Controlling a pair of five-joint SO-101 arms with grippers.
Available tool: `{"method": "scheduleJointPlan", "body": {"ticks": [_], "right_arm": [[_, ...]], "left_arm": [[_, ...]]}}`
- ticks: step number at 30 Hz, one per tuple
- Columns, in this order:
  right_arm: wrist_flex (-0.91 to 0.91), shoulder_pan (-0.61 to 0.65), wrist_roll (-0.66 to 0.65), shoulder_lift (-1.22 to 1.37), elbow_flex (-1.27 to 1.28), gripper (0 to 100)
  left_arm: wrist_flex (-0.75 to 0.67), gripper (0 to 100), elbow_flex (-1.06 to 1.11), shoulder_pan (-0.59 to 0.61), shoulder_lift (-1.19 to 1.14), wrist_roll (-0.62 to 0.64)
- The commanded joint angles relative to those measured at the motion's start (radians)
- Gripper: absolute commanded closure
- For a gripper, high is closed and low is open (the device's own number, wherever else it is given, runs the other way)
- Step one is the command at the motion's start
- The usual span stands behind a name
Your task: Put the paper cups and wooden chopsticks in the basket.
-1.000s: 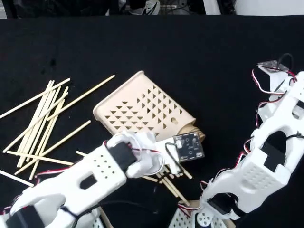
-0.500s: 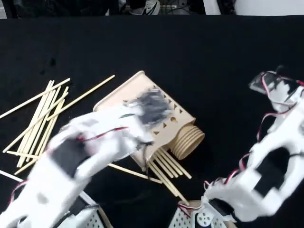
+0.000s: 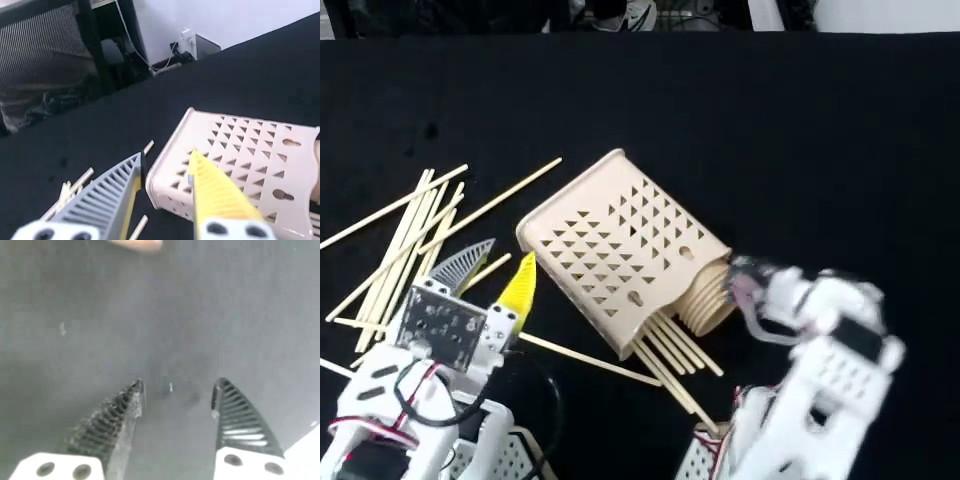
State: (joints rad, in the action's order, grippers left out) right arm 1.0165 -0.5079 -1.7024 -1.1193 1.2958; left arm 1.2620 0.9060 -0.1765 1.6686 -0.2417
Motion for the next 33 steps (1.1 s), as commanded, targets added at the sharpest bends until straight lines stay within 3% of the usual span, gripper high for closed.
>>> {"method": "scheduleJointPlan", "body": {"ticks": [1, 5, 17, 29, 33], "right_arm": [[-0.003, 0.109, 0.098, -0.211, 0.128, 70.9], [0.118, 0.238, 0.164, -0.380, 0.166, 62.6], [0.229, 0.505, 0.371, -0.753, 0.297, 63.1], [0.071, 0.686, 0.430, -0.759, 0.386, 63.9], [-0.018, 0.729, 0.459, -0.759, 0.389, 73.9]], "left_arm": [[-0.052, 83, 0.064, 0.010, 0.005, 0.031], [-0.107, 83, 0.119, 0.010, -0.043, 0.031], [-0.123, 83, 0.131, 0.012, -0.103, 0.031], [-0.123, 83, 0.154, 0.012, -0.097, 0.031], [-0.123, 83, 0.154, 0.012, -0.097, 0.031]]}}
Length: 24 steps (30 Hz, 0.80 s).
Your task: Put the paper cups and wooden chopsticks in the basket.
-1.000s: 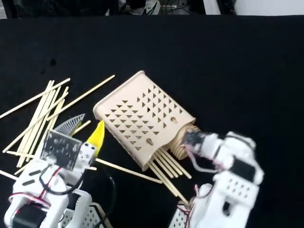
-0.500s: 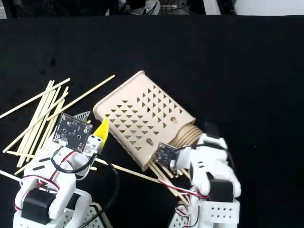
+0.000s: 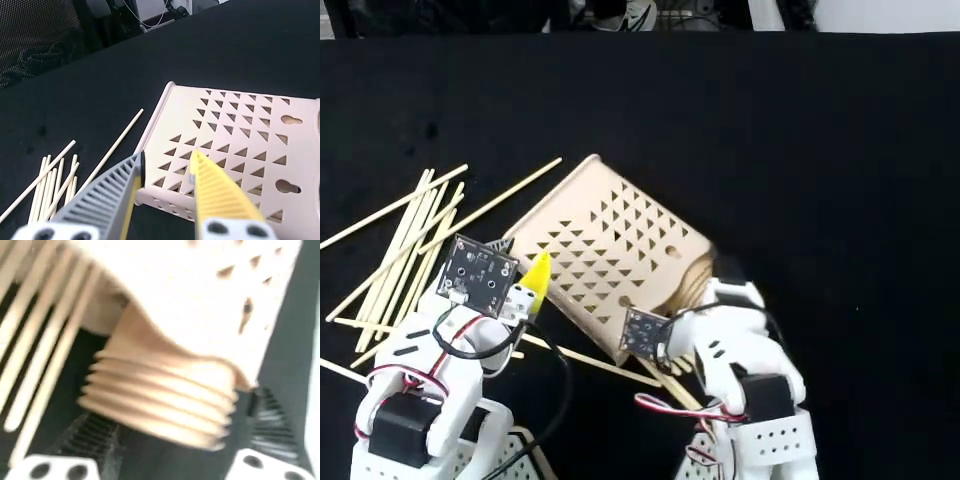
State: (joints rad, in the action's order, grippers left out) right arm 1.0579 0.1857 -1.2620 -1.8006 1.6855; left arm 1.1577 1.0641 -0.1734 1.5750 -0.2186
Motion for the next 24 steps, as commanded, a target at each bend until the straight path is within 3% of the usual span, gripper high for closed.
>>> {"method": "scheduleJointPlan", "body": {"ticks": [1, 6, 18, 24], "right_arm": [[-0.072, 0.044, 0.018, -0.077, -0.001, 77.5], [-0.095, 0.075, 0.020, -0.079, -0.001, 98.6], [-0.083, 0.031, 0.224, -0.068, -0.094, 98.6], [0.077, -0.005, 0.224, -0.067, -0.179, 98.6]], "left_arm": [[-0.018, 83, -0.002, 0.008, -0.003, 0.008], [-0.061, 83, 0.044, 0.008, -0.003, 0.008], [-0.120, 83, 0.088, 0.010, -0.003, 0.008], [-0.118, 83, 0.088, 0.010, -0.003, 0.008]]}}
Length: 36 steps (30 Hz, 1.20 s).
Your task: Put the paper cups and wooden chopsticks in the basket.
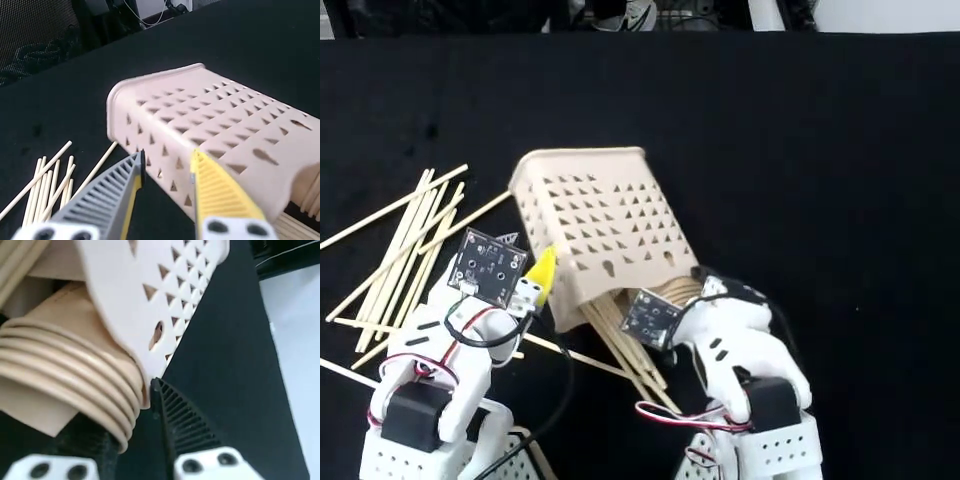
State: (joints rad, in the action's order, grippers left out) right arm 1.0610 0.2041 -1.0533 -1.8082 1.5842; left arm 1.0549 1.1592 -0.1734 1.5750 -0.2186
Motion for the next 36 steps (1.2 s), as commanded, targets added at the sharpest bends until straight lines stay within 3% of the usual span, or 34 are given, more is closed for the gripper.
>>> {"method": "scheduleJointPlan", "body": {"ticks": [1, 7, 14, 23, 28, 36], "right_arm": [[0.104, -0.023, 0.020, -0.059, -0.097, 98.6], [0.209, -0.068, 0.115, -0.013, -0.229, 98.6], [0.158, -0.094, 0.293, 0.369, -0.418, 98.6], [0.307, -0.092, 0.344, 0.943, -0.934, 98.6], [0.450, -0.092, 0.359, 1.129, -1.207, 98.6], [0.600, -0.092, 0.499, 1.389, -1.601, 98.6]], "left_arm": [[-0.015, 83, -0.007, 0.010, -0.003, 0.008], [-0.015, 83, -0.007, 0.010, -0.003, 0.009], [-0.014, 83, -0.007, 0.010, -0.003, 0.009], [-0.012, 83, -0.005, 0.010, -0.003, 0.009], [-0.017, 83, 0.010, 0.010, -0.003, 0.009], [-0.015, 83, 0.012, 0.010, -0.003, 0.009]]}}
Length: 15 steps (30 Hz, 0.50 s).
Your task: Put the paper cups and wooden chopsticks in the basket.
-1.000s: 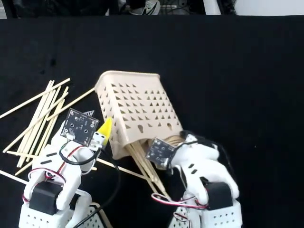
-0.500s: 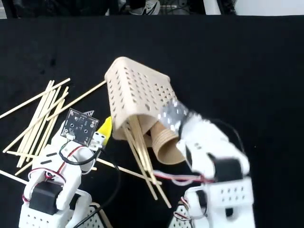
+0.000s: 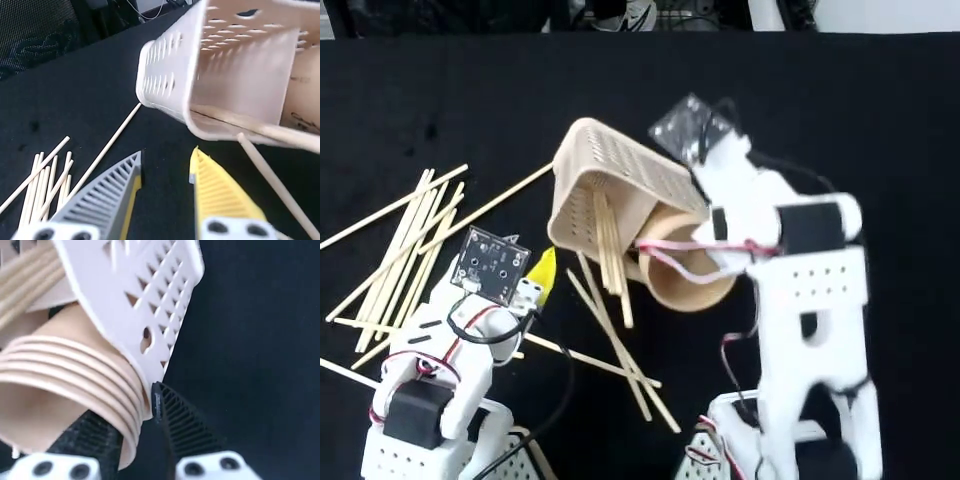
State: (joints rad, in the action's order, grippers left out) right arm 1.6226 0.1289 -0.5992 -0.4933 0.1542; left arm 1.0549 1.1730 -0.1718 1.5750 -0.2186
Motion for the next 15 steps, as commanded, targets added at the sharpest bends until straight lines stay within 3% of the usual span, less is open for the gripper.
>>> {"method": "scheduleJointPlan", "body": {"ticks": [1, 9, 15], "right_arm": [[0.055, -0.017, 0.055, 0.114, -0.223, 98.6], [0.143, -0.035, 0.138, 0.472, -0.665, 98.6], [0.143, -0.055, 0.130, 0.776, -0.908, 98.4]], "left_arm": [[-0.015, 83, -0.002, 0.008, -0.003, 0.009], [-0.020, 83, 0.007, 0.007, -0.003, 0.009], [-0.020, 83, 0.013, 0.007, -0.003, 0.009]]}}
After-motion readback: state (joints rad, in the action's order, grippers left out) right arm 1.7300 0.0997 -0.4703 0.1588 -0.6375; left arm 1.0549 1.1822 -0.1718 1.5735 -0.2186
